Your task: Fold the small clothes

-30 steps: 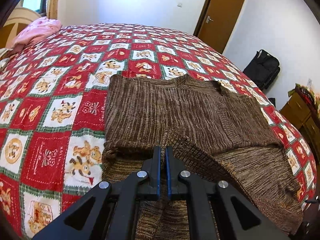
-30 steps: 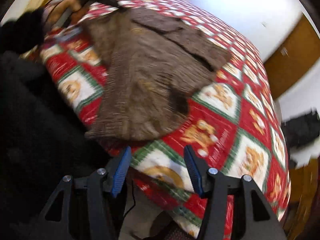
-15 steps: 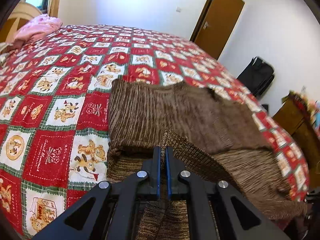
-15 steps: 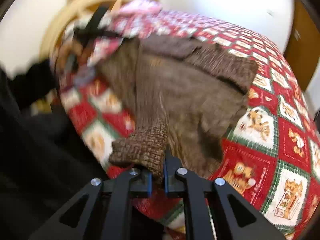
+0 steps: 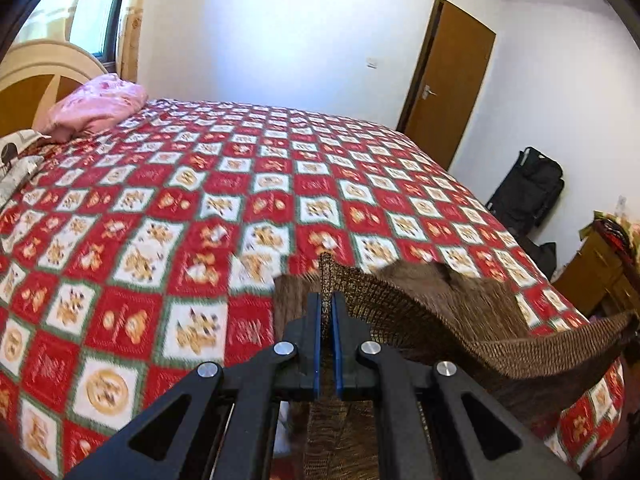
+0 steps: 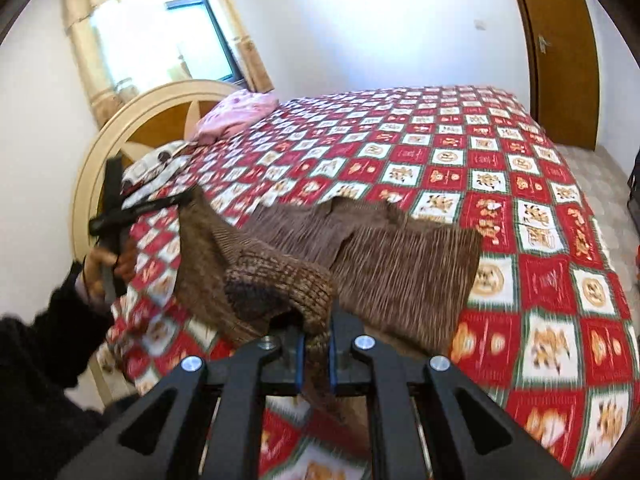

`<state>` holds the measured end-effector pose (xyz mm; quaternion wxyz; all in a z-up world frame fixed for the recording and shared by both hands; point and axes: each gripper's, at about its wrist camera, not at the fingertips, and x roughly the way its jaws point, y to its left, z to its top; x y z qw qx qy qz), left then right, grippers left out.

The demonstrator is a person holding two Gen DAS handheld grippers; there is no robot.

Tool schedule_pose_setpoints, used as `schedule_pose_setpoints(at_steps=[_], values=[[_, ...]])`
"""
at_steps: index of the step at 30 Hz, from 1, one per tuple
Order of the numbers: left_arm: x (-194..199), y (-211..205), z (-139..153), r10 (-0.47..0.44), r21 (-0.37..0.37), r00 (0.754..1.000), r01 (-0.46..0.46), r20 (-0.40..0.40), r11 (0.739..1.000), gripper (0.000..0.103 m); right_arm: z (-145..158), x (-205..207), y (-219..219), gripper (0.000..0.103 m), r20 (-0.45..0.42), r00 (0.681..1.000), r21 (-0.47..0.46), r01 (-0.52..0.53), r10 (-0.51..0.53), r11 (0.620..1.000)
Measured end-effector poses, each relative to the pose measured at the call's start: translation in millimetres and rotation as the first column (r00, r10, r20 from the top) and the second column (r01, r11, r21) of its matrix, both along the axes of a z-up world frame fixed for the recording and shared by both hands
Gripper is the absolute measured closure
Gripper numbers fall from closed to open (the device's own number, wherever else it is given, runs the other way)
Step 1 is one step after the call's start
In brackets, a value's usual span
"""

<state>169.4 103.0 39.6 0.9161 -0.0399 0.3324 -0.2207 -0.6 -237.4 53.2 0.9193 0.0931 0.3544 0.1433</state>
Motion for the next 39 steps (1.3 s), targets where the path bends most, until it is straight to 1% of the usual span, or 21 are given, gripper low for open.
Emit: schedule_pose_setpoints(at_steps=[3,4,7,8,10,11,13,15,16,19,21,23,25,29,31,32,34,36,37,38,39], values=[[16.6,-3.1,-2.8,0.024,0.011,1.000,-0.024,-0.001,1.000,0.099,-4.4,29.0,-18.5,0.092,-0.027,0.999,0.083,0.035,-0.033,0.996],[25.0,-4.9,-5.8,0.035,0.012,0.999,-0.034,-0.009,0.999,0.099,-8.8,41.6,-26.3,0.092,-0.042,0.997,0.113,0.063,-0.058,0.992],[51.3,-11.9,-20.1,0.059,0.029,0.997,-0.058,-0.046,0.998,0.099,-24.0,70.3,-49.4,0.092,-0.090,0.991,0.221,0.118,-0.100,0.968],[57.8,-14.8,-24.8,0.064,0.038,0.996,-0.062,-0.057,0.997,0.099,-31.7,81.5,-58.7,0.092,-0.110,0.987,0.251,0.143,-0.119,0.957],[78.0,-25.1,-44.7,0.076,0.071,0.993,-0.069,-0.094,0.995,0.099,-48.3,100.0,-74.7,0.092,-0.143,0.979,0.293,0.184,-0.147,0.938],[84.2,-29.4,-52.6,0.080,0.090,0.991,-0.070,-0.109,0.994,0.099,-64.7,111.2,-86.3,0.092,-0.177,0.969,0.325,0.224,-0.174,0.919],[99.5,-41.8,-75.3,0.082,0.139,0.986,-0.061,-0.148,0.988,0.099,-87.8,124.9,-100.5,0.092,-0.234,0.951,0.357,0.277,-0.202,0.892],[111.2,-50.6,-94.9,0.088,0.166,0.979,-0.058,-0.184,0.984,0.099,-113.9,135.1,-110.9,0.092,-0.285,0.927,0.344,0.336,-0.243,0.877],[114.3,-52.6,-100.5,0.094,0.170,0.977,-0.062,-0.190,0.983,0.099,-122.5,137.8,-113.3,0.092,-0.298,0.921,0.339,0.348,-0.251,0.874],[119.6,-52.7,-110.9,0.101,0.165,0.974,-0.068,-0.202,0.984,0.099,-132.5,140.7,-116.3,0.092,-0.302,0.914,0.317,0.365,-0.271,0.875],[119.9,-53.6,-111.7,0.100,0.168,0.975,-0.066,-0.200,0.984,0.099,-131.7,143.0,-117.2,0.092,-0.296,0.915,0.300,0.362,-0.275,0.883],[117.8,-55.4,-107.5,0.098,0.182,0.979,-0.064,-0.181,0.981,0.099,-125.7,143.1,-113.9,0.092,-0.282,0.919,0.266,0.351,-0.275,0.898],[117.1,-56.1,-101.3,0.095,0.174,0.982,-0.066,-0.164,0.983,0.099,-117.7,143.7,-111.5,0.092,-0.263,0.925,0.239,0.340,-0.276,0.910],[118.2,-56.5,-84.4,0.097,0.134,0.987,-0.080,-0.127,0.988,0.099,-92.5,144.9,-110.7,0.092,-0.174,0.949,0.226,0.300,-0.264,0.927],[120.2,-62.7,-84.7,0.099,0.155,0.989,-0.081,-0.110,0.985,0.099,-88.5,149.9,-109.8,0.092,-0.153,0.951,0.196,0.296,-0.269,0.935],[122.0,-67.6,-88.6,0.104,0.182,0.989,-0.083,-0.108,0.980,0.099,-94.4,155.8,-111.1,0.092,-0.175,0.946,0.188,0.304,-0.272,0.934],[127.0,-74.2,-103.3,0.117,0.221,0.985,-0.086,-0.131,0.971,0.099,-111.4,163.6,-116.7,0.090,-0.233,0.928,0.185,0.337,-0.292,0.923],[130.5,-72.5,-114.8,0.135,0.236,0.978,-0.094,-0.162,0.967,0.099,-130.4,165.2,-127.0,0.087,-0.282,0.901,0.183,0.387,-0.329,0.904],[130.8,-68.5,-116.6,0.140,0.217,0.975,-0.101,-0.173,0.971,0.098,-135.8,163.6,-132.7,0.087,-0.289,0.893,0.194,0.408,-0.345,0.892],[130.4,-65.7,-115.9,0.143,0.204,0.974,-0.106,-0.175,0.973,0.098,-137.8,159.6,-140.2,0.089,-0.284,0.890,0.230,0.425,-0.358,0.875],[130.8,-62.0,-114.5,0.152,0.197,0.973,-0.117,-0.175,0.973,0.097,-137.4,156.3,-146.1,0.088,-0.278,0.886,0.250,0.439,-0.370,0.863]])
